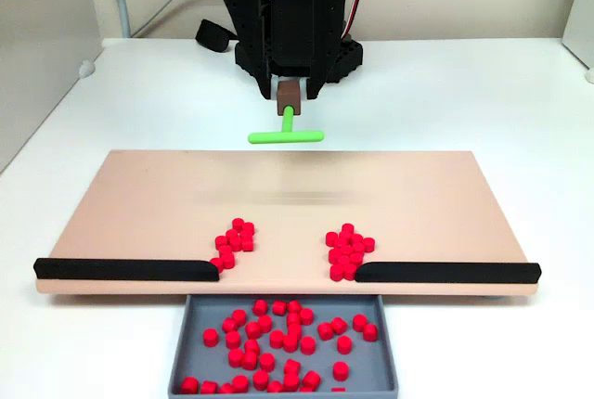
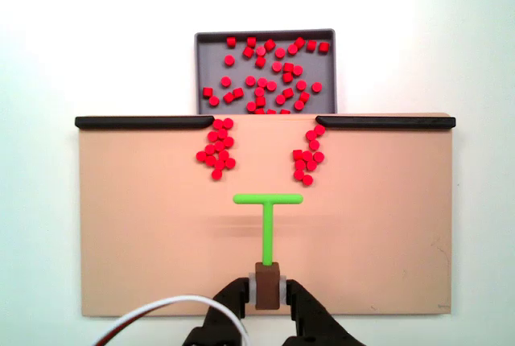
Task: Push granules from bottom to the grey container
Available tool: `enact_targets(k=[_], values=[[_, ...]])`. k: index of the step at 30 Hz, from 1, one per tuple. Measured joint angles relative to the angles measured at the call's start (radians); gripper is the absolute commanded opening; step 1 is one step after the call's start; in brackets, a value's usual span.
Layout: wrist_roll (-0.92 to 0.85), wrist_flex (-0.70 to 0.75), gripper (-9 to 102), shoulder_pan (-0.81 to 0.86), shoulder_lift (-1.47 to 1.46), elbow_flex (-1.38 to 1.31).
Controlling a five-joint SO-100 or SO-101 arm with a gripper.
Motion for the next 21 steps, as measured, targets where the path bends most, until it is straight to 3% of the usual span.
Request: enact_targets(k=[21], values=[[-0.046, 0.0, 0, 0.031, -0.002, 0.0]])
